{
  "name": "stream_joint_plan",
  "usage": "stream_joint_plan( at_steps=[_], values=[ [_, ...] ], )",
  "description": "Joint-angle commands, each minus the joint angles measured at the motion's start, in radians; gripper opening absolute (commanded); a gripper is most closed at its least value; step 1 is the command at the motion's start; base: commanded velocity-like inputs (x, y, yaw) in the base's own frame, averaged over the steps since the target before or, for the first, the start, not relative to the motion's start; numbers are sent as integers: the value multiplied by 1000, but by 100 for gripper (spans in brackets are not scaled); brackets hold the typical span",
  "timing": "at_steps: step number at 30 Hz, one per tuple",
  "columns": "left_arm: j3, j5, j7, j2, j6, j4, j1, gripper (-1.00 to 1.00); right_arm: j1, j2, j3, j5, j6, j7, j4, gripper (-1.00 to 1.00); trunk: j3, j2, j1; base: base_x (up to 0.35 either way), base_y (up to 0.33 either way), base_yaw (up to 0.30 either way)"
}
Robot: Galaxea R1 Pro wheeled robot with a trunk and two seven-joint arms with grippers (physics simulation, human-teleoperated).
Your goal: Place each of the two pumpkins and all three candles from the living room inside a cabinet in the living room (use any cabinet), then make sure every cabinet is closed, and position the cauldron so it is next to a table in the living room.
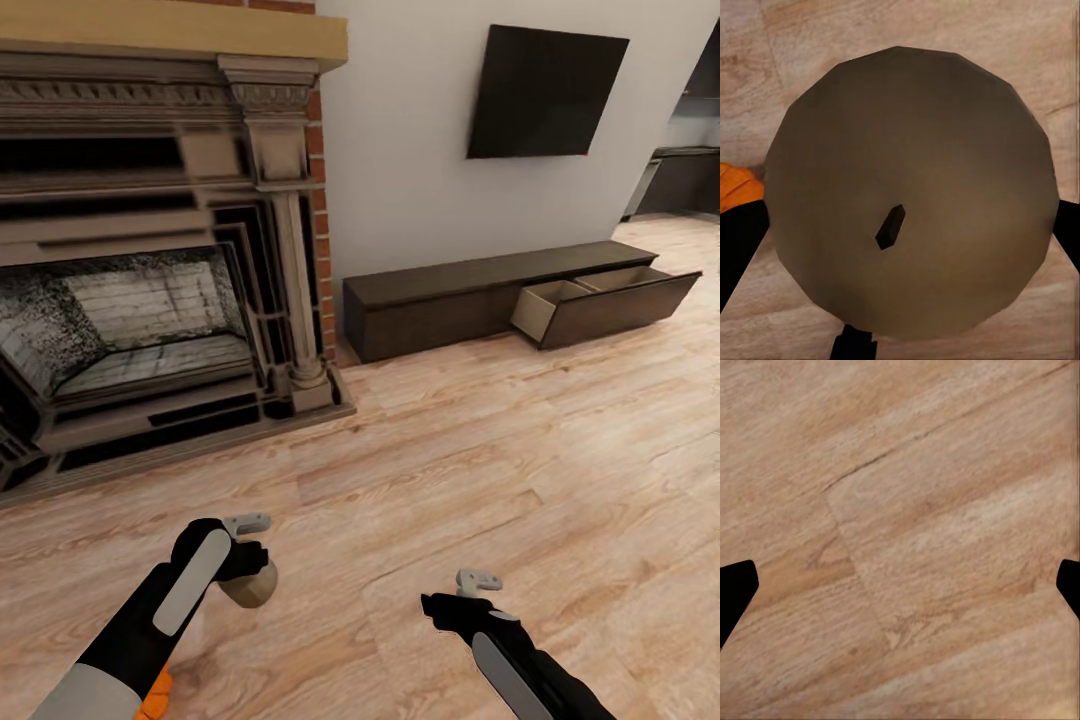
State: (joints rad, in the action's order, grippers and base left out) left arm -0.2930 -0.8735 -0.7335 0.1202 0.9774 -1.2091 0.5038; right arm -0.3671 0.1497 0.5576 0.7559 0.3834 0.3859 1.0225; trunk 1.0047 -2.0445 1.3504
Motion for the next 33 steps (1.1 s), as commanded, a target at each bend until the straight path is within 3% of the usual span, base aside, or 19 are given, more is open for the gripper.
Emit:
stream_joint_plan(
  at_steps=[1, 11, 26, 33],
  values=[
    [-3, -8, -10, 1, 1, -1, 1, -100, -1, 1, 4, 8, 1, 9, 2, 100, 1, 0, 0, 277, -173, -15],
    [-3, -7, -10, 1, 1, -1, 1, -100, -1, 2, 5, 8, -3, 7, 1, 100, 1, 0, 0, 279, -173, -44],
    [-4, -8, -10, 1, 1, -1, 1, -100, -1, 1, 5, 9, -2, 7, 1, 100, 1, 0, 0, 277, -184, -270],
    [-5, -8, -10, 1, 1, -1, 1, -100, -1, 2, 5, 9, -2, 7, 1, 100, 1, 0, 0, 238, -39, -278]
  ],
)
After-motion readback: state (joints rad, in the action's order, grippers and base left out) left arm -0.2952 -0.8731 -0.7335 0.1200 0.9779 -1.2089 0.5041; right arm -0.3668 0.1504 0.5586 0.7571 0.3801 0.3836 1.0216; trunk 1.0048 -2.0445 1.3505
